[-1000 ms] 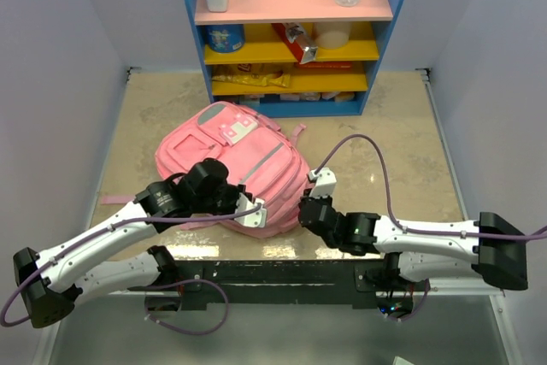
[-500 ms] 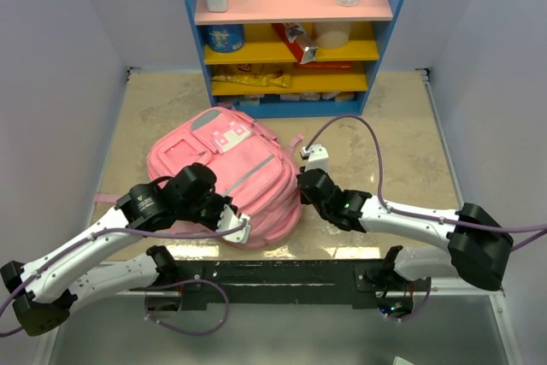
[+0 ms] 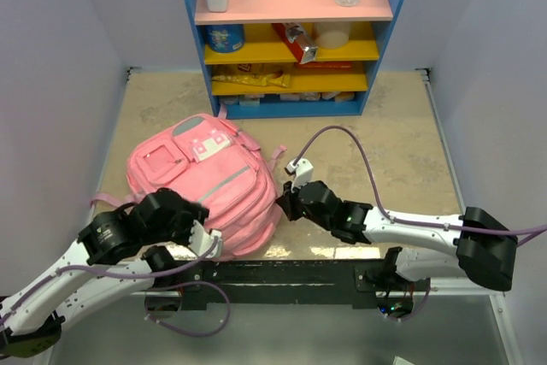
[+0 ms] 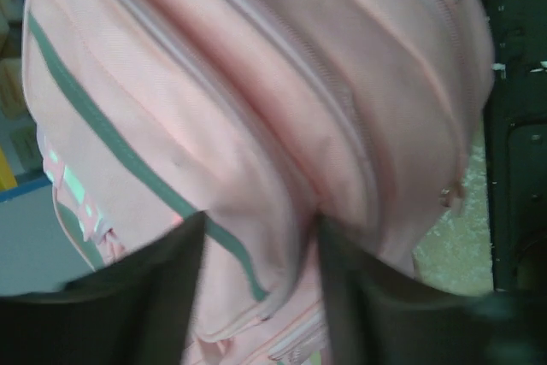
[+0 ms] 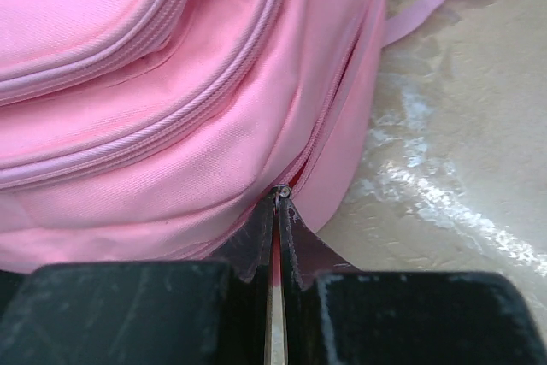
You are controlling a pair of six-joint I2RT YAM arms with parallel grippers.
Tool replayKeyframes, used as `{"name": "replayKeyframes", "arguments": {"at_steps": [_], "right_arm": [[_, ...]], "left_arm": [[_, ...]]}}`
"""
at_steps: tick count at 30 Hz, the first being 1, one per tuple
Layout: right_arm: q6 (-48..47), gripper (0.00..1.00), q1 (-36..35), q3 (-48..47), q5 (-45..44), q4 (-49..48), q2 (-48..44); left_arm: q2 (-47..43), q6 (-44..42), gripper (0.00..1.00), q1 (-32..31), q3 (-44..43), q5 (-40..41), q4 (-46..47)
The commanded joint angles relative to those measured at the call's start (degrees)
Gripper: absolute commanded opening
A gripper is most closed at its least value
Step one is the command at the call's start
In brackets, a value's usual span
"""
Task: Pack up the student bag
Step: Zip the student bag at the center of the board.
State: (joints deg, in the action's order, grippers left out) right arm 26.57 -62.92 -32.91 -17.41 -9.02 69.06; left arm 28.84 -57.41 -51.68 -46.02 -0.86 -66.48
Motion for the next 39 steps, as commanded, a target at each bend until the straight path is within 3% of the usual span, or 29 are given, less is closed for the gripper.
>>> {"name": "replayKeyframes", "arguments": {"at_steps": [1, 5, 9, 13, 17, 20, 21, 24, 28, 30, 33, 39], "right_arm": [[1.55, 0.0, -3.09, 0.3, 1.5, -6.54, 0.29], [2.79, 0.0, -3.71, 2.49, 0.71, -7.42, -0.76], [3.4, 0.0, -3.79, 3.55, 0.45, -7.95, -1.73], [3.49, 0.0, -3.8, 3.99, 0.62, -8.65, -1.47], [3.58, 0.0, -3.88, 4.34, -0.08, -9.0, -1.56], [3.4, 0.0, -3.97, 4.78, -1.13, -9.0, -2.17], [3.32, 0.0, -3.88, 5.04, -1.14, -9.18, -2.26], [3.23, 0.0, -3.88, 5.48, -1.14, -8.91, -2.7], [2.79, 0.0, -3.88, 5.57, -1.66, -8.13, -3.93], [2.88, 0.0, -3.88, 5.75, -2.45, -7.77, -4.81], [3.14, 0.0, -3.88, 6.19, -3.24, -7.95, -5.95], [3.23, 0.0, -3.88, 6.1, -3.6, -7.95, -6.22]], "left_arm": [[8.83, 11.25, 1.0, 0.26, -4.85, 6.67, 8.99], [16.76, 20.22, 1.0, 0.7, -13.38, 4.65, 14.62], [26.25, 27.59, 1.0, 0.7, -22.77, 0.78, 13.75], [33.46, 32.88, 1.0, 0.7, -25.96, -1.33, 17.42], [34.26, 25.26, 1.0, 0.7, -28.77, -18.85, 10.25], [35.84, 20.32, 1.0, 0.7, -30.27, -25.4, 0.93], [36.2, 20.49, 1.0, 0.7, -29.83, -24.72, 0.48], [36.72, 29.44, 1.0, 0.62, -27.29, -13.41, 11.43], [40.05, 35.76, 1.0, 0.44, -24.65, -6.63, 22.85], [44.87, 38.41, 1.0, 0.27, -25.26, -0.21, 24.46], [48.49, 40.79, 1.0, 0.18, -25.26, 0.51, 24.9], [48.24, 43.08, 1.0, 0.09, -21.13, 6.66, 27.45]]}}
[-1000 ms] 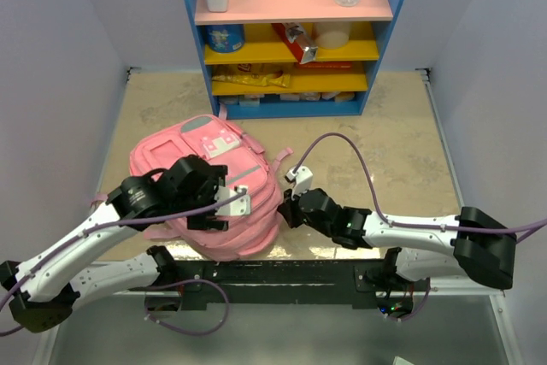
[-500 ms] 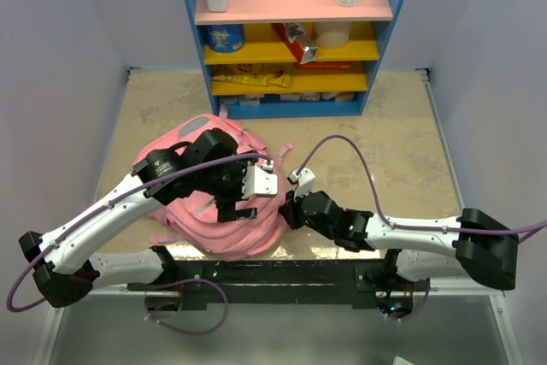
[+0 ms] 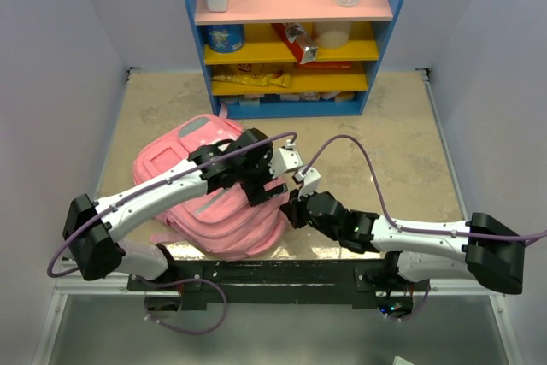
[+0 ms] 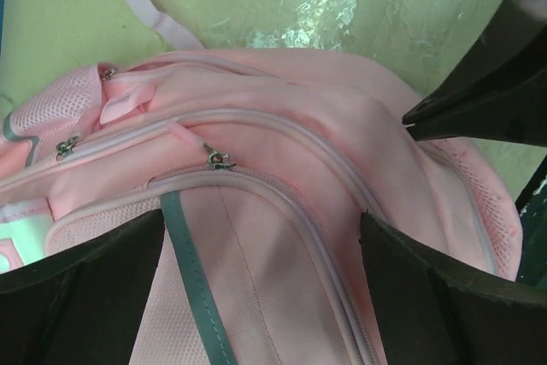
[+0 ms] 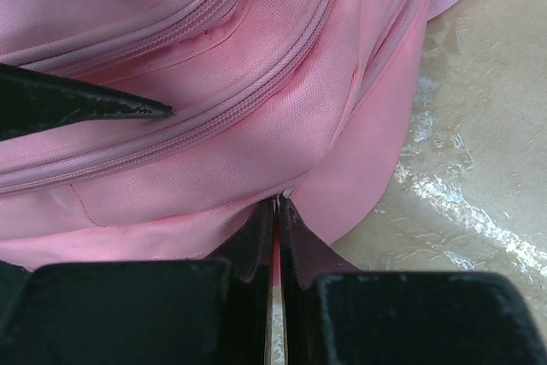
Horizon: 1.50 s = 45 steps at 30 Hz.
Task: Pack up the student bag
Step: Zip the student bag at the center of the board.
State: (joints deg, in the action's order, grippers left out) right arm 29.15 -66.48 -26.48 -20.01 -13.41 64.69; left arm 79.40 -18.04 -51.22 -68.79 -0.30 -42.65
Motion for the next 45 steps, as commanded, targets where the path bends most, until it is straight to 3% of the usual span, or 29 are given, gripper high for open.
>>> {"name": "replayKeyframes", "arguments": {"at_steps": [1, 2, 5, 6, 7, 9, 16, 21, 24, 27, 34, 40, 41, 42, 44, 45], "right_arm": [[0.56, 0.0, -0.32, -0.24, -1.08, -3.55, -1.84], [0.47, 0.0, -0.41, -0.33, -1.08, -3.55, -1.76], [0.21, 0.0, -0.23, -0.59, -1.08, -3.64, -1.23], [0.21, 0.0, -0.23, -0.68, -1.08, -3.64, -1.05], [0.21, 0.0, -0.23, -0.68, -1.43, -3.64, -1.05], [0.21, 0.0, -0.23, -0.68, -1.78, -3.55, -0.88], [0.12, 0.0, 3.89, 0.11, -0.12, -2.15, -1.49], [-1.2, 0.0, 6.62, 1.08, 0.06, 0.48, -5.26], [-1.02, 0.0, 6.71, 2.13, -0.56, 2.6, -8.68], [-0.67, 0.0, 6.8, 2.92, -0.91, 3.74, -11.33], [-2.25, 0.0, 7.76, 2.75, -1.44, 3.66, -9.68], [3.54, 0.0, 6.72, 0.98, -0.12, 10.94, -12.29], [5.46, 0.04, 5.84, 1.77, -0.12, 12.51, -17.18], [6.44, 0.23, 4.88, 2.65, -0.99, 13.23, -19.92], [8.28, 0.37, 2.59, 4.5, -1.61, 16.73, -27.46], [8.3, 0.38, 2.23, 5.03, -1.18, 17.18, -28.99]], "left_arm": [[-2.4, 3.72, 1.0, -0.46, 2.08, 6.18, 3.63], [-2.49, 3.72, 1.0, -0.46, 2.87, 6.79, 3.98], [-2.67, 2.14, 0.7, -0.37, 4.19, 7.33, 4.86], [-2.49, 1.44, 0.3, -0.37, 4.37, 7.24, 4.86], [-2.58, 1.26, 0.15, -0.37, 4.63, 6.98, 5.03], [-2.75, 0.82, 0.0, -0.46, 4.9, 5.75, 5.04], [-6.35, -4.09, 0.0, -0.46, 5.42, -3.99, 2.49], [-12.6, -15.94, 0.0, -0.54, 6.75, -19.99, 2.06], [-9.09, -23.23, 0.0, -1.86, 1.66, -29.74, -6.95], [-7.24, -27.55, 0.0, -3.09, -0.38, -33.8, -12.34], [-8.29, -30.65, 0.0, -5.47, 0.42, -33.72, -16.15], [-10.22, -24.33, 0.0, -5.47, 2.34, -22.92, -8.6], [-10.75, -23.54, 0.0, -5.38, 3.22, -21.25, -7.02], [-10.75, -21.79, 0.0, -5.47, 3.4, -20.54, -4.31], [-9.36, -19.93, 0.0, -4.6, 2.79, -16.94, -1.92], [-8.48, -19.66, 0.0, -3.28, 2.09, -17.02, -1.82]]}}
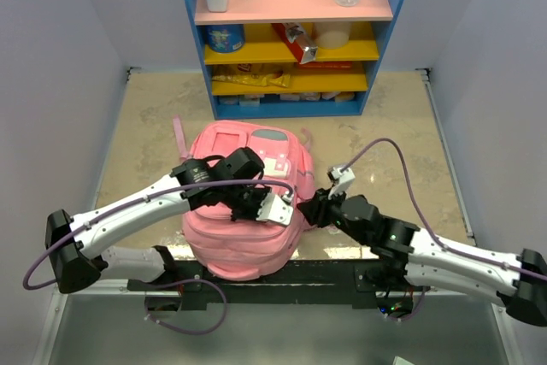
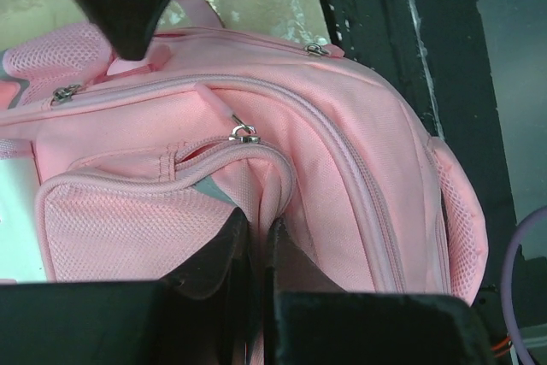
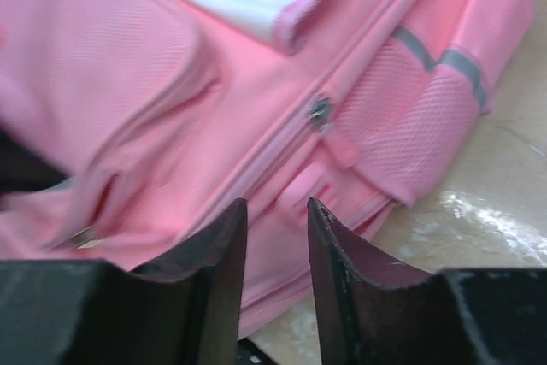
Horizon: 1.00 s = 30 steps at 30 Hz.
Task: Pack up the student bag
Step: Zip the student bag at the center of the board.
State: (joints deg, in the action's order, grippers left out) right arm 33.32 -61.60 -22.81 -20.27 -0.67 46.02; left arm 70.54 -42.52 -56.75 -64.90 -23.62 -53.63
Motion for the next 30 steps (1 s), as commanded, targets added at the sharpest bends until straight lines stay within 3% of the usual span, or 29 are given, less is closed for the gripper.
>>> {"name": "replayKeyframes", "arguments": {"at_steps": [1, 2, 5, 8, 12, 19, 26, 30], "right_arm": [[4.03, 0.4, -2.82, 1.88, -0.65, 5.05, -11.38], [3.16, 0.42, -2.91, 1.89, -0.21, 6.02, -11.56], [0.79, 0.44, -3.52, 0.84, 3.3, 4.55, -6.93], [-1.14, 0.44, -6.15, -0.57, 2.26, 1.13, 1.07], [-5.19, 0.48, -7.92, 2.14, -0.55, -7.57, 3.46], [-16.96, 0.69, -7.92, 5.58, 0.58, -26.28, 8.72], [-20.84, 0.68, -7.92, 3.82, 9.36, -38.34, 23.13], [-20.49, 0.66, -7.92, 4.44, 11.48, -42.22, 25.34]], "left_arm": [[1.25, 5.17, 0.0, 4.0, -3.02, 5.17, 9.41], [2.48, 5.34, 0.0, 8.37, -3.64, 4.2, 9.68], [3.72, 1.84, 0.0, 13.58, -5.67, 3.66, 7.84], [1.28, -2.64, 0.0, 15.96, -5.85, 4.54, 7.31], [-1.98, -10.62, 0.0, 18.78, -5.67, 4.55, 1.34], [-6.38, -15.48, 0.0, 19.22, -6.02, 4.2, -4.29], [-7.09, -14.96, 0.0, 19.22, -7.61, 3.22, -5.88], [-7.61, -14.61, 0.0, 19.31, -7.52, 3.23, -5.53]]}}
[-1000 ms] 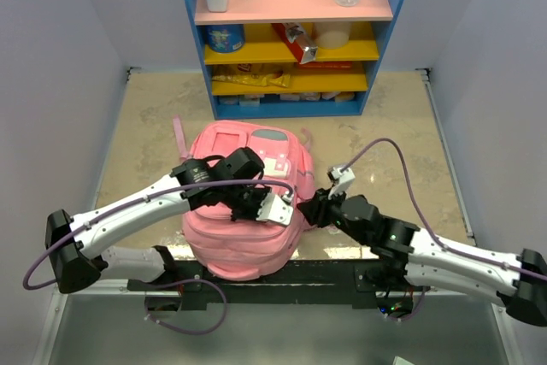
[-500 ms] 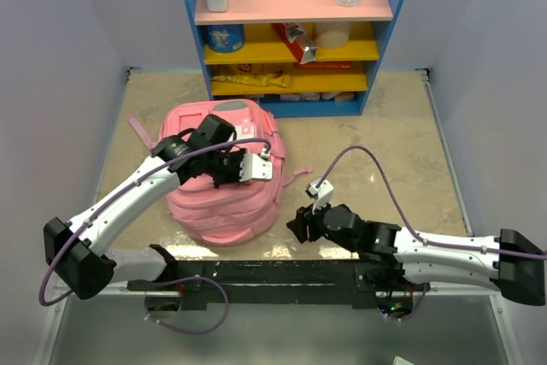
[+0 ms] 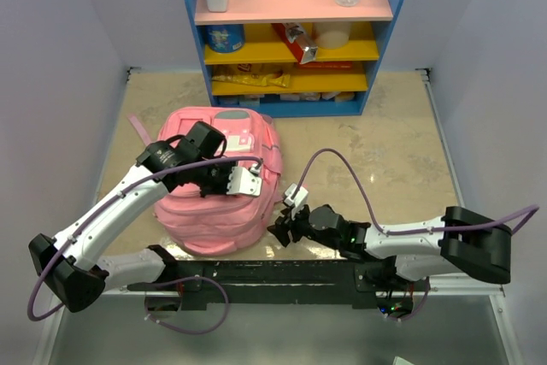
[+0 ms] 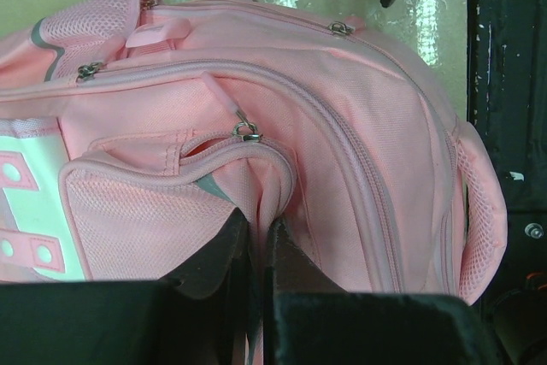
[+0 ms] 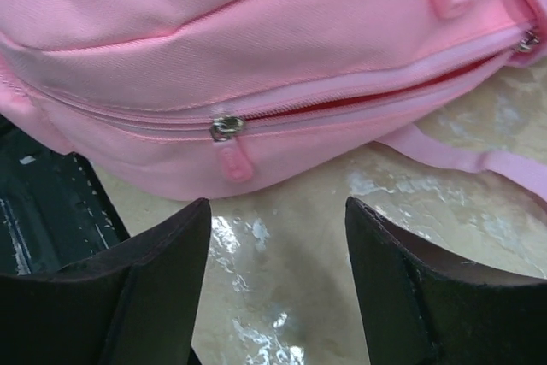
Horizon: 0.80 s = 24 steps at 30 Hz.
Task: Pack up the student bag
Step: Zip the student bag at the center of the board.
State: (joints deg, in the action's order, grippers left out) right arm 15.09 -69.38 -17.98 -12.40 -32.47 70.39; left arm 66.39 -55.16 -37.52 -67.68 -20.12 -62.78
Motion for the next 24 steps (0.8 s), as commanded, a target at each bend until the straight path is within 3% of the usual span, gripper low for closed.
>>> {"name": "replayKeyframes", "arguments": {"at_steps": [1, 9, 13, 24], "right_arm": [[-1.91, 0.65, -0.14, -0.13, 3.96, -12.08, 1.15], [-1.47, 0.63, -0.14, -2.06, 6.51, -14.81, 6.33], [-0.77, 0.58, -0.14, -2.76, 7.22, -17.18, 10.64], [-1.12, 0.43, -0.14, -3.38, 3.97, -19.65, 10.55]], "left_arm": [[-3.63, -1.89, 0.0, 0.08, -4.65, -0.1, 3.72], [-5.04, -1.45, 0.0, -0.01, -3.69, -0.18, 4.86], [-5.39, -1.27, 0.0, 0.08, -3.6, -0.36, 4.86], [-5.83, -0.83, 0.0, -0.01, -3.07, -0.89, 4.78]]}}
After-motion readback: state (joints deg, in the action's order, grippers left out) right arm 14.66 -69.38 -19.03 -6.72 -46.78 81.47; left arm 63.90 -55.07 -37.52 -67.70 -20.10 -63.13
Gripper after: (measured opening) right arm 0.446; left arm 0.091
